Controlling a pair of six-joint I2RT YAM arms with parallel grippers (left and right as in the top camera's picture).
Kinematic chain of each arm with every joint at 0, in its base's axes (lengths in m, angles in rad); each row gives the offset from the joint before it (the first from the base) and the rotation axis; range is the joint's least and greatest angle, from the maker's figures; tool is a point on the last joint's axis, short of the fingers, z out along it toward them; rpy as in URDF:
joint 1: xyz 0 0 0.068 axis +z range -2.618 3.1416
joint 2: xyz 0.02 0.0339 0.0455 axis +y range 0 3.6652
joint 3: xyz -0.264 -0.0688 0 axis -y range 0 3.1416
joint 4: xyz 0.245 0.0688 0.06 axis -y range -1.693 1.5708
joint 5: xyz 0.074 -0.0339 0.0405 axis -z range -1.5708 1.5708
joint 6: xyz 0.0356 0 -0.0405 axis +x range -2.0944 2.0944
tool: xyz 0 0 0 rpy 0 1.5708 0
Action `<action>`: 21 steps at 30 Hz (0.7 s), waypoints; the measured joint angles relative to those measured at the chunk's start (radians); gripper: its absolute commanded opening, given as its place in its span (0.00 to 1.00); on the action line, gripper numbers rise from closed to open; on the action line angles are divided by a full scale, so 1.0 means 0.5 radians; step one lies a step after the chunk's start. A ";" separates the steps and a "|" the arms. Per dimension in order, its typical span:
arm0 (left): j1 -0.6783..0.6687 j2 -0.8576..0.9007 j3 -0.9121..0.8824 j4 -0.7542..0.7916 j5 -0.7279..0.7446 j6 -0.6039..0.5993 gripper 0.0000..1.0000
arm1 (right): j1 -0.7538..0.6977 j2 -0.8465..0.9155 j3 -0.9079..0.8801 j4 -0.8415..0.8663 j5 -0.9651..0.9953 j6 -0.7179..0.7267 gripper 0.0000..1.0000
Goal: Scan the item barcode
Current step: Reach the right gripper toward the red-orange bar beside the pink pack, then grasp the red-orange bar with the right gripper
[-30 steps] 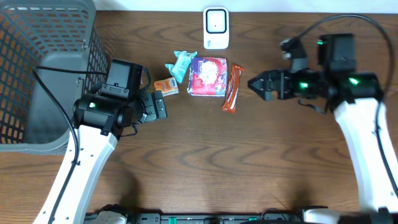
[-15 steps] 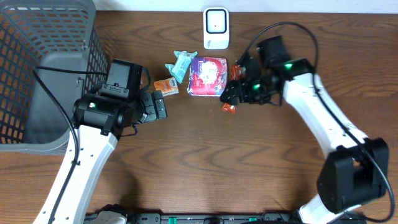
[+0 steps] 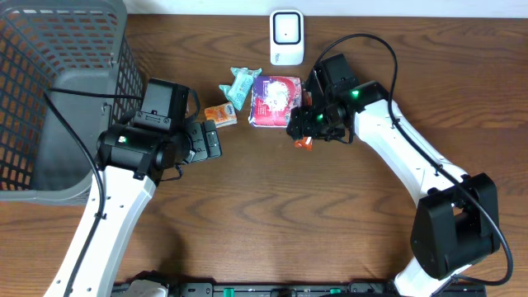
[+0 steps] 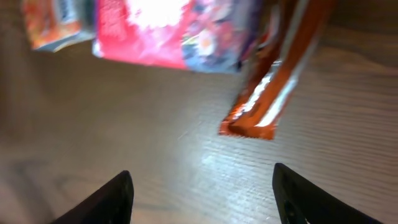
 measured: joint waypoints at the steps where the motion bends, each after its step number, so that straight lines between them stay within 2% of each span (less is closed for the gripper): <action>1: 0.000 0.000 0.000 0.000 0.000 0.000 0.98 | 0.000 0.000 0.000 0.001 0.056 0.023 0.67; 10: 0.000 0.000 0.000 0.000 0.000 0.000 0.98 | 0.000 0.053 0.000 0.088 0.427 0.107 0.68; 11: 0.000 0.000 0.000 0.000 0.000 0.000 0.98 | 0.001 0.067 0.000 0.099 0.439 0.107 0.71; 13: 0.000 0.000 0.000 0.000 0.000 0.000 0.98 | 0.005 0.098 -0.001 0.116 0.452 0.111 0.83; 15: 0.000 0.000 0.000 0.000 0.000 0.000 0.98 | 0.018 0.134 0.000 0.137 0.462 0.121 0.90; 19: 0.000 0.000 0.000 0.000 0.000 0.000 0.98 | 0.067 0.189 -0.001 0.150 0.458 0.168 0.99; 21: 0.000 0.000 0.000 0.000 0.000 0.000 0.98 | 0.091 0.192 -0.001 0.150 0.443 0.184 0.99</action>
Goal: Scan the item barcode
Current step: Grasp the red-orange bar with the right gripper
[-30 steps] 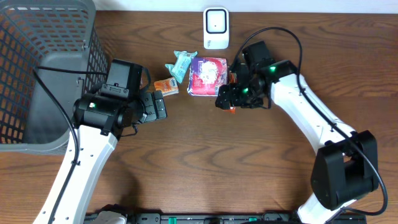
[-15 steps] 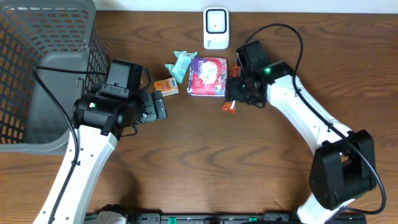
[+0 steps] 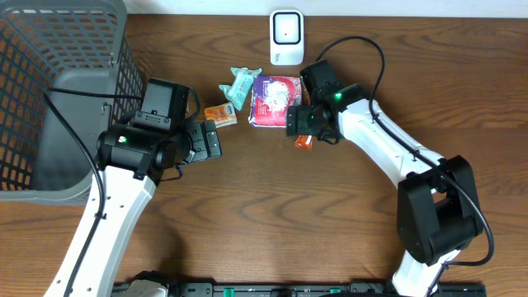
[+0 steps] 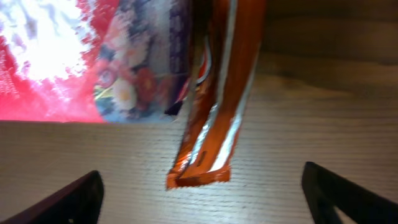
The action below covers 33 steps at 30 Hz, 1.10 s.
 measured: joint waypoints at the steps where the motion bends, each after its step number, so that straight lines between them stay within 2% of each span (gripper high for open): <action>1: 0.000 0.000 0.000 0.000 0.000 0.000 0.98 | 0.011 0.000 0.000 0.000 -0.009 0.007 0.99; 22: 0.000 0.001 0.000 0.000 0.000 0.000 0.98 | 0.094 0.000 0.000 -0.028 0.019 0.021 0.99; 23: 0.000 0.000 0.000 0.000 0.000 0.000 0.98 | 0.094 0.000 0.000 -0.027 0.048 0.021 0.98; 27: 0.000 0.000 0.000 0.000 0.000 0.000 0.98 | 0.094 0.000 0.000 0.003 0.119 0.034 0.82; 33: 0.000 0.000 0.000 0.000 0.000 0.000 0.98 | 0.100 0.000 0.000 0.039 0.172 0.028 0.77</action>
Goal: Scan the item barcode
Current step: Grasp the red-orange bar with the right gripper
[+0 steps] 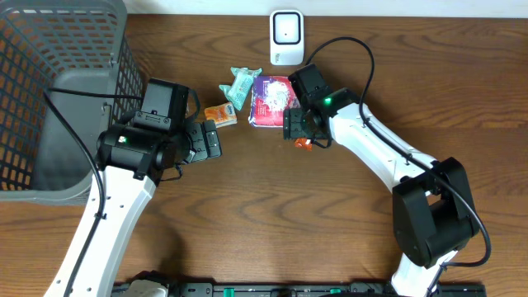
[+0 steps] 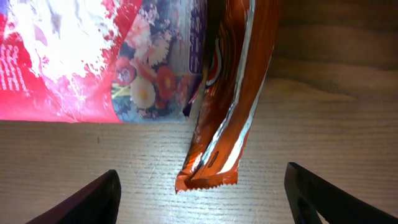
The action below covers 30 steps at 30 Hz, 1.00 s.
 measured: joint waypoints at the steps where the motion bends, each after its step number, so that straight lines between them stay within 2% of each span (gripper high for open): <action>1: 0.000 0.000 0.000 0.000 0.000 0.000 0.98 | 0.002 0.000 -0.001 0.015 0.014 0.001 0.77; 6: 0.000 0.000 0.000 0.000 0.000 0.000 0.98 | 0.002 0.000 -0.014 0.067 0.098 0.003 0.72; 15: 0.000 0.000 0.000 0.000 0.000 0.000 0.98 | 0.083 0.011 -0.019 0.182 0.172 -0.103 0.70; 28: 0.000 0.000 0.000 0.000 0.000 0.000 0.98 | 0.174 0.324 -0.029 0.211 0.622 -0.172 0.73; 30: 0.000 0.000 0.000 0.000 0.001 0.000 0.98 | 0.174 0.336 -0.029 0.229 0.665 -0.175 0.66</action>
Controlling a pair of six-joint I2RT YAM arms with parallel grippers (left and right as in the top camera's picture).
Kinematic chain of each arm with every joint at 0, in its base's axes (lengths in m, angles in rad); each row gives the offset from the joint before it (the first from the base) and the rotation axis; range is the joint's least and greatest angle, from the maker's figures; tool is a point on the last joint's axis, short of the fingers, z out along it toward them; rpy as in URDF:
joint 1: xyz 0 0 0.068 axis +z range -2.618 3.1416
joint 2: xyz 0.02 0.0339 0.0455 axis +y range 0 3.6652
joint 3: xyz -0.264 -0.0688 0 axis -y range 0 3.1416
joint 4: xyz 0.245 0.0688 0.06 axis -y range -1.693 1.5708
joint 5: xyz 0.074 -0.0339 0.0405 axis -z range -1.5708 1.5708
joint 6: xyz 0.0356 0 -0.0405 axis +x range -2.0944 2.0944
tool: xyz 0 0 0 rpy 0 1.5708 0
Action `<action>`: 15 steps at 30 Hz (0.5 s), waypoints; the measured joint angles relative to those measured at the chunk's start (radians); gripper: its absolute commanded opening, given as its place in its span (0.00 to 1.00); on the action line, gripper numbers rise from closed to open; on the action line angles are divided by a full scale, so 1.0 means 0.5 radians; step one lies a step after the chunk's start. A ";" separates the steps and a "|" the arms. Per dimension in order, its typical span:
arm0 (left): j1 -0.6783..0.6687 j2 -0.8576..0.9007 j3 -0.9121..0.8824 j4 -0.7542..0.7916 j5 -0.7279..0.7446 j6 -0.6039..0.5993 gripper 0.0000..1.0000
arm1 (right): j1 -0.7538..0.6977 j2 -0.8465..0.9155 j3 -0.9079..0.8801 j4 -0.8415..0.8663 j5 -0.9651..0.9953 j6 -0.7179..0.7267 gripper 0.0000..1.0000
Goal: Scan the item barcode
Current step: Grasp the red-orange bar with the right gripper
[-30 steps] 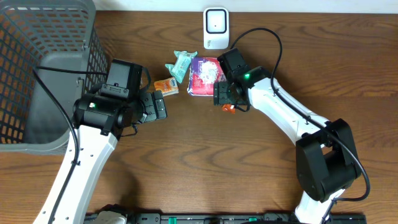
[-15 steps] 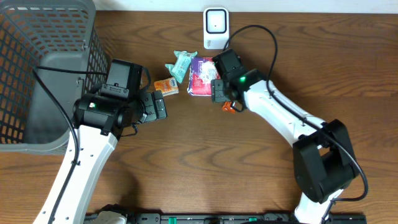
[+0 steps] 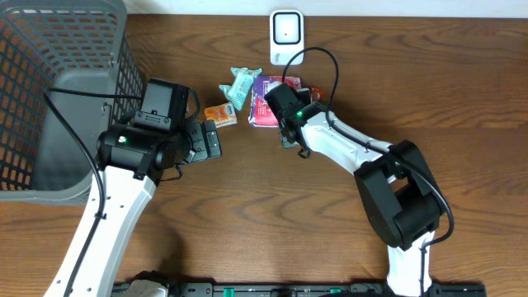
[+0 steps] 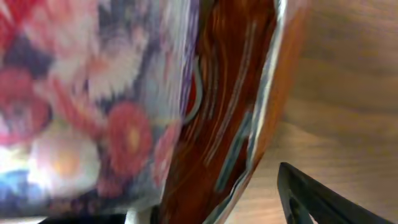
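Note:
An orange-brown foil wrapper [image 4: 230, 124] fills the middle of the right wrist view, lying against the flowered pink and purple packet [image 4: 93, 93]. My right gripper [image 4: 211, 211] is open and down around the wrapper's near end. Its right finger [image 4: 311, 199] stands clear of the foil, and the left finger is mostly hidden. Overhead, the right gripper [image 3: 286, 132] sits at the front edge of the pink packet [image 3: 271, 101] and my arm covers the wrapper. The white scanner [image 3: 286, 37] stands at the back edge. My left gripper [image 3: 208, 140] hovers open to the left.
A teal packet [image 3: 241, 82] and a small orange packet [image 3: 220, 114] lie left of the pink packet. A grey mesh basket [image 3: 49, 99] takes up the table's far left. The right arm's black cable loops above the pink packet.
My right gripper has moved left and closer in, so the wrapper's end now lies between the jaws and the pink packet fills the left of the view. The left arm has not moved.
My right gripper was open over the table, right of the pink packet, with the wrapper ahead. At each later moment it was further left and better lined up with the wrapper's end. Now it is open around that end. The left arm stayed still throughout.

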 measured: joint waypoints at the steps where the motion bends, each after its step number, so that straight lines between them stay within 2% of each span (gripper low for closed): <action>1: 0.000 0.000 0.000 0.000 -0.001 0.000 0.98 | 0.000 0.004 0.000 0.007 0.014 -0.005 0.60; 4: 0.000 0.000 0.000 -0.001 -0.001 0.000 0.98 | -0.002 0.021 0.000 0.014 0.039 -0.022 0.23; 5: 0.000 0.000 0.000 0.000 -0.001 0.000 0.98 | -0.002 0.030 0.000 0.013 0.049 -0.020 0.04; 6: 0.000 0.000 0.000 0.000 -0.001 0.000 0.98 | -0.005 0.037 0.000 0.011 0.058 -0.011 0.01; 10: 0.000 0.000 0.000 0.000 -0.001 0.000 0.98 | -0.007 0.036 0.018 -0.060 0.091 -0.011 0.01; 15: 0.000 0.000 0.000 0.000 -0.001 0.000 0.98 | -0.043 0.018 0.063 -0.330 0.062 -0.017 0.01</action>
